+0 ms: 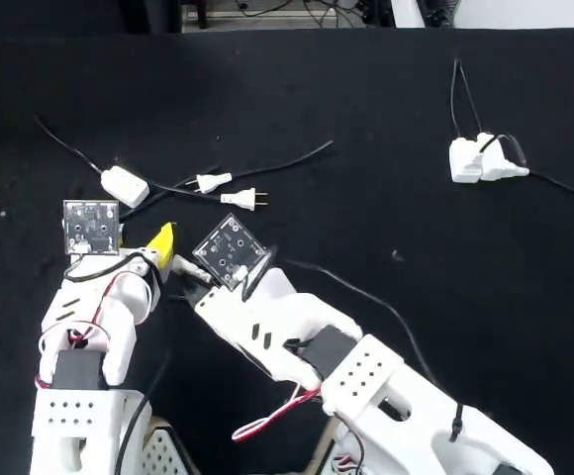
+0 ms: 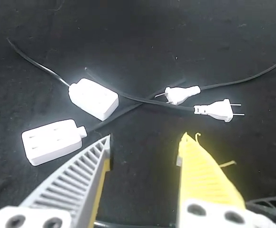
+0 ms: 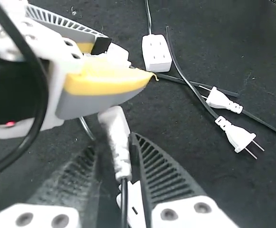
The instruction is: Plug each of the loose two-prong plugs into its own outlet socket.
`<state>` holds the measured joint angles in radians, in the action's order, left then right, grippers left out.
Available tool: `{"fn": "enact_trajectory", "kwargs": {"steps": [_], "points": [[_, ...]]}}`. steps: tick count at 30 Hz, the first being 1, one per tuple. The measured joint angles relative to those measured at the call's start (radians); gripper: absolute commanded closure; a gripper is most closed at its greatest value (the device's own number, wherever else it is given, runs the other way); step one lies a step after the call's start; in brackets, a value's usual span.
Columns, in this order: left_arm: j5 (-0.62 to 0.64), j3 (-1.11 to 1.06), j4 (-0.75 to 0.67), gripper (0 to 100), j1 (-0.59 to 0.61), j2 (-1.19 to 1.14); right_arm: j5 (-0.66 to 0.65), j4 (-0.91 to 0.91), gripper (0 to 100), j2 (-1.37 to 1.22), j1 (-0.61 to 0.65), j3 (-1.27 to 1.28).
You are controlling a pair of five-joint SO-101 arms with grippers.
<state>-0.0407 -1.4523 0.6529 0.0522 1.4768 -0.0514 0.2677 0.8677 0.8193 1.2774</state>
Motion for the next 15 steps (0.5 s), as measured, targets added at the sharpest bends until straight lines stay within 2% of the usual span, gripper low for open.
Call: {"fn": "enact_trajectory", "kwargs": {"steps": [15], "points": [[0.0,-0.006,-0.002,77,-0.005,0.0,0.0,0.0,98.8,0.0,0.0,0.0]]}}
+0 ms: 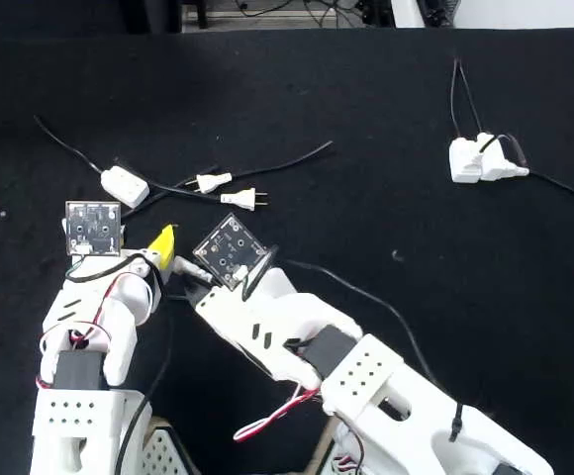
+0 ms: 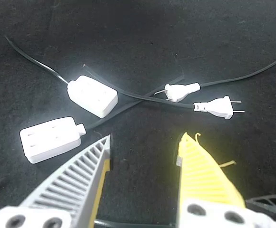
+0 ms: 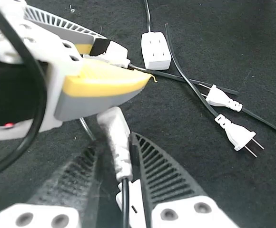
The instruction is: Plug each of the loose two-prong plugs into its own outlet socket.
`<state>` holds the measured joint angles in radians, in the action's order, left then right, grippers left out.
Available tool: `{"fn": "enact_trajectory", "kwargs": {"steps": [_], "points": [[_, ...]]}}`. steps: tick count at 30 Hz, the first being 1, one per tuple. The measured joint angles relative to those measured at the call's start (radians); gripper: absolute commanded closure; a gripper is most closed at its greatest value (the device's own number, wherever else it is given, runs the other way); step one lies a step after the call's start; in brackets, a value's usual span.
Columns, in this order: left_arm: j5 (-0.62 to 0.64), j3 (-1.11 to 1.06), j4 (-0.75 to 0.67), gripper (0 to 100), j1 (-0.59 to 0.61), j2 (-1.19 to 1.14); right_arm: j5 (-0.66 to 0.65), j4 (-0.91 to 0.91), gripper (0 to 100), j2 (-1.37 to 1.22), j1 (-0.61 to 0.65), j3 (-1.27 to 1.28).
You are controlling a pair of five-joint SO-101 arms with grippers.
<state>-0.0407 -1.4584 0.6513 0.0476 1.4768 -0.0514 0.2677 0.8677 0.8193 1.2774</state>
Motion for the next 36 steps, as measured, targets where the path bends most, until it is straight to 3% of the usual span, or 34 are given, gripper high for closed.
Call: {"fn": "enact_trajectory", "kwargs": {"steps": [36], "points": [[-0.049,0.002,0.017,77,-0.021,0.0,0.0,0.0,98.8,-0.002,-0.003,0.002]]}}
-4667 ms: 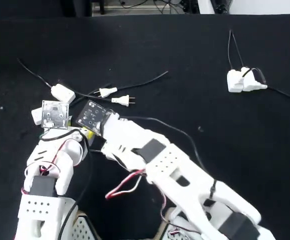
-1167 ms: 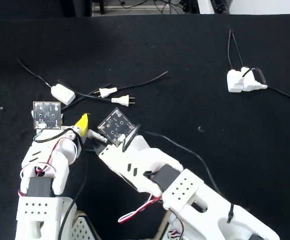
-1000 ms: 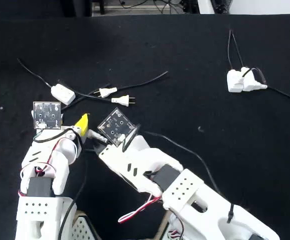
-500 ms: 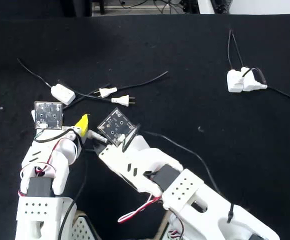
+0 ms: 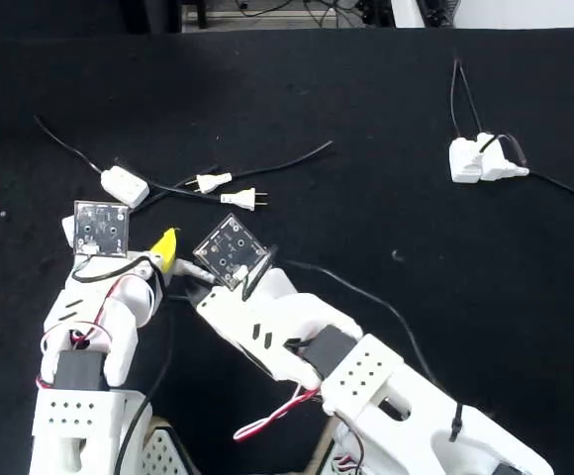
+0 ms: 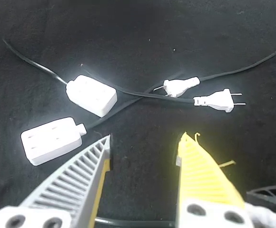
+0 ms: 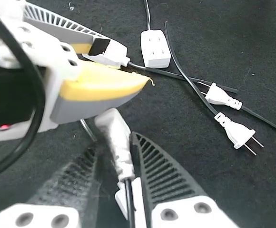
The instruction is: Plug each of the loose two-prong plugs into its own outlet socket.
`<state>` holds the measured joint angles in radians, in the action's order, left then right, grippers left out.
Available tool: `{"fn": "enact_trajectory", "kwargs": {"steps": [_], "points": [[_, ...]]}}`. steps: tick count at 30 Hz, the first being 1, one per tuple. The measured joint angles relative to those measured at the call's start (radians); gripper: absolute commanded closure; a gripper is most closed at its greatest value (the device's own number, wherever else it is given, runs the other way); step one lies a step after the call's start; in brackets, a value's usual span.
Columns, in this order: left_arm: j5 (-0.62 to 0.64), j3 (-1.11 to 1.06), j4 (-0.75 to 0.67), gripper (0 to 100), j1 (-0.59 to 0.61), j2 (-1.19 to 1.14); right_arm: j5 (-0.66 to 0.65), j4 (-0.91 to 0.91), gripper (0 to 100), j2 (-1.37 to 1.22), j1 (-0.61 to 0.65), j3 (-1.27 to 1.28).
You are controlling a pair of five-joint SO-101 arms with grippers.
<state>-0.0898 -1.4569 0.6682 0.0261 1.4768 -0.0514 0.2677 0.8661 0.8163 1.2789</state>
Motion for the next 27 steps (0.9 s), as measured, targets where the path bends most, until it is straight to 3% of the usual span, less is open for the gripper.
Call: {"fn": "enact_trajectory", "kwargs": {"steps": [12,21,27], "points": [[-0.011,0.003,0.0,77,-0.003,0.0,0.0,0.0,98.8,0.0,0.0,0.0],[-0.012,0.11,-0.041,77,0.002,-0.288,0.0,0.0,98.8,-0.002,-0.002,0.0],[0.015,0.087,-0.043,77,0.006,-0.333,-0.044,-0.025,98.8,0.012,0.005,-0.008]]}}
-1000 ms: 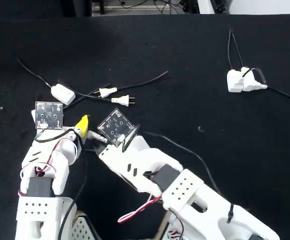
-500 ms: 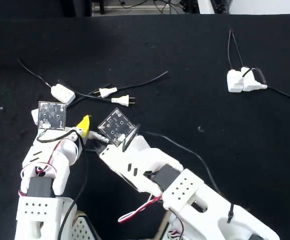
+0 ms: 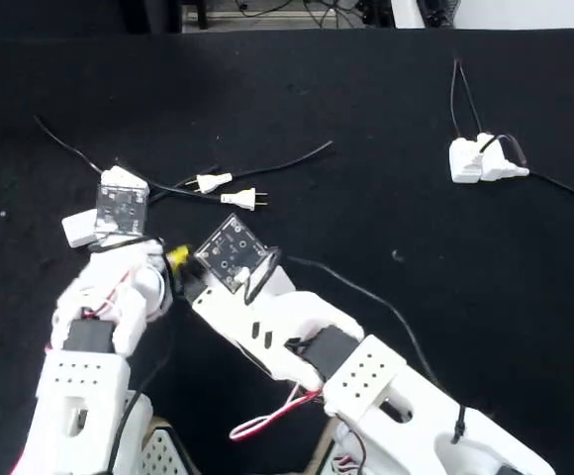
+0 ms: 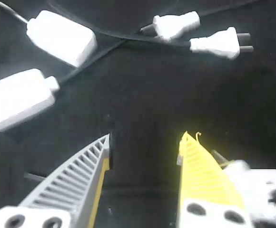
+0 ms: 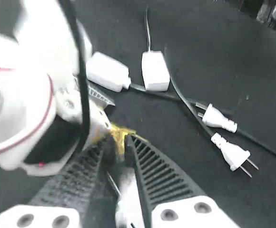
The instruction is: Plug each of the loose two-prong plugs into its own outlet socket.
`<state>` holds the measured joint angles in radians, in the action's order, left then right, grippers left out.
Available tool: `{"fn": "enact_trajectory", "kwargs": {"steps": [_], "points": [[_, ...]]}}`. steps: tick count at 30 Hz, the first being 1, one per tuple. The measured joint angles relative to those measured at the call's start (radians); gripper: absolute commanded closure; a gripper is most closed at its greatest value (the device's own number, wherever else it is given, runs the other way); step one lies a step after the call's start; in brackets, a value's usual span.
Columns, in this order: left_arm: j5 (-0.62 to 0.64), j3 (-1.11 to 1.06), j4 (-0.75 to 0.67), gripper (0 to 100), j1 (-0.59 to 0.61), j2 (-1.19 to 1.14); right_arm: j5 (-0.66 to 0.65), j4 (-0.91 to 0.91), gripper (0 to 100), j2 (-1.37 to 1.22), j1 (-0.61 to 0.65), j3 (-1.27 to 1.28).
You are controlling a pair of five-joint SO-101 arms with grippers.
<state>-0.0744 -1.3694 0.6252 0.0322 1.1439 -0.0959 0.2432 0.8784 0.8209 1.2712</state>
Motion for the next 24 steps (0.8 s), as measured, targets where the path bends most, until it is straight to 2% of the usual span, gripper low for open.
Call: {"fn": "enact_trajectory", "kwargs": {"steps": [6,10,16,24], "points": [[0.006,0.0,0.0,77,0.005,0.002,-0.009,-0.002,98.8,0.002,0.0,0.0],[0.006,0.0,0.0,77,0.005,0.003,-0.009,0.028,97.9,0.002,-0.074,0.0],[0.009,0.0,0.0,77,0.04,0.003,-0.011,0.204,80.6,0.002,-0.097,0.005],[0.109,0.0,-0.026,77,0.141,0.003,-0.005,0.164,87.4,0.002,-0.054,0.103]]}}
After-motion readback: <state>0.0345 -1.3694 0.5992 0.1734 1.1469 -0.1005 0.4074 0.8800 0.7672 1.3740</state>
